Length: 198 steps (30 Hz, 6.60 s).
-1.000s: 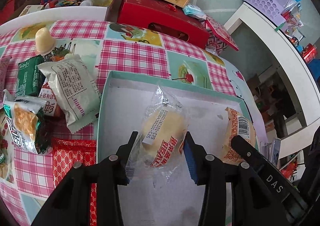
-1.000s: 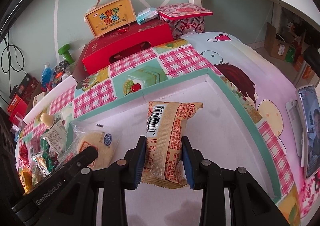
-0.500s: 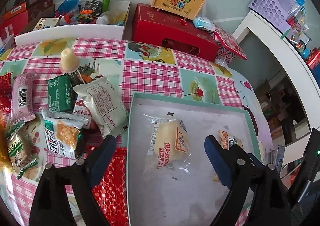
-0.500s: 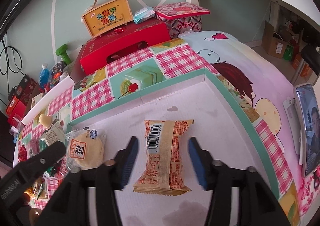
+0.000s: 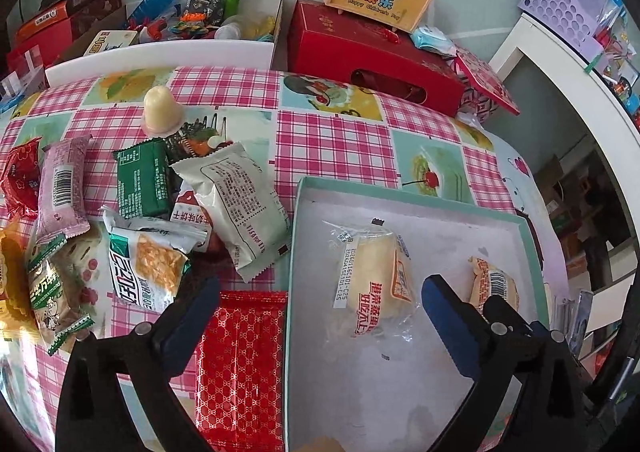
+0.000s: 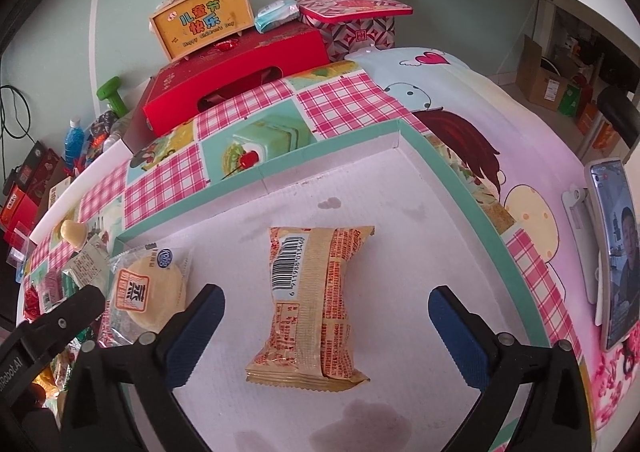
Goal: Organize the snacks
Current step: 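Move both open tools from the tray back toward the snack pile, then grasp the green cracker packet with left tool while right tool grips the white-green soy packet, then carry the cracker packet in left tool and soy packet in right tool to the tray, then open left tool over the tray while right tool releases the soy packet beside it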
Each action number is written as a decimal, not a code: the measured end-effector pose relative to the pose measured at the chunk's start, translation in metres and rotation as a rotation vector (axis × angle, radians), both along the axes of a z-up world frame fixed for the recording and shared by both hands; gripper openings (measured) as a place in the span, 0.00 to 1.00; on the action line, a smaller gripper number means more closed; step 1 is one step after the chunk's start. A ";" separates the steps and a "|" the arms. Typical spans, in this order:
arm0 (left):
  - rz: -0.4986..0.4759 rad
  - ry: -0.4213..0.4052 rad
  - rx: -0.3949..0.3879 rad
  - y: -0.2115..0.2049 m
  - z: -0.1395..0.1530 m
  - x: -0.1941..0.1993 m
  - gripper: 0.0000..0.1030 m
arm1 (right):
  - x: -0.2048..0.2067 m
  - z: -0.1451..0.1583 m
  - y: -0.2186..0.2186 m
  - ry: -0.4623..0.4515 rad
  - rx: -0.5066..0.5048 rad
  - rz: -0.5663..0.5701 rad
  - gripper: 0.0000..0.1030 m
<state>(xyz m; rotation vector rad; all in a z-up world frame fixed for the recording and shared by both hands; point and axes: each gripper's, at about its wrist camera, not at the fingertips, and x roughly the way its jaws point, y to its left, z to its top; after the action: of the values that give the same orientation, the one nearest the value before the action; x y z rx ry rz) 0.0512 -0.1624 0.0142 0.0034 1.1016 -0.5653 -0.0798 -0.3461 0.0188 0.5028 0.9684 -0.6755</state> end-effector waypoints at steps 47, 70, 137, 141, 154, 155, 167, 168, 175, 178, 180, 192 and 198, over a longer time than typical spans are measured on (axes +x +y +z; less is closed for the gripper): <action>0.349 0.103 0.085 0.186 0.002 0.030 0.98 | 0.061 0.034 0.161 -0.103 -0.005 0.404 0.97; 0.330 0.196 0.083 0.170 -0.031 0.066 0.66 | 0.117 -0.005 0.214 -0.058 -0.024 0.554 0.85; 0.326 0.154 0.048 0.174 -0.014 0.059 0.50 | 0.092 0.006 0.190 -0.097 0.058 0.466 0.52; 0.315 0.135 0.023 0.172 -0.003 0.055 0.50 | 0.091 0.009 0.188 -0.117 0.053 0.469 0.52; 0.238 0.051 -0.040 0.142 0.033 0.038 0.50 | 0.072 0.030 0.163 -0.173 0.020 0.417 0.52; 0.228 0.044 -0.042 0.138 0.035 0.037 0.50 | 0.068 0.034 0.159 -0.178 0.016 0.408 0.52; 0.053 -0.041 -0.055 0.072 0.058 -0.001 0.50 | 0.020 0.063 0.086 -0.224 -0.029 0.203 0.52; 0.034 -0.042 -0.055 0.065 0.058 -0.005 0.50 | 0.014 0.063 0.076 -0.220 -0.036 0.172 0.52; -0.096 -0.063 -0.037 0.016 0.058 -0.038 0.50 | -0.030 0.063 0.015 -0.200 -0.052 -0.024 0.52; -0.147 -0.080 -0.029 -0.003 0.056 -0.053 0.50 | -0.044 0.059 -0.006 -0.186 -0.034 -0.090 0.52; -0.173 -0.088 -0.021 -0.015 0.053 -0.060 0.50 | -0.051 0.051 -0.016 -0.170 -0.016 -0.117 0.52; -0.245 -0.071 0.045 -0.059 0.020 -0.080 0.50 | -0.054 0.024 -0.034 -0.119 0.054 -0.142 0.52; -0.240 -0.066 0.067 -0.064 0.011 -0.079 0.50 | -0.054 0.021 -0.034 -0.111 0.070 -0.147 0.52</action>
<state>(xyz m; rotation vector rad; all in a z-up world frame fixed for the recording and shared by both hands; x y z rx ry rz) -0.0279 -0.2266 0.0250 0.2132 1.0624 -0.7376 -0.1336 -0.3806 0.0395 0.6718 0.8589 -0.7394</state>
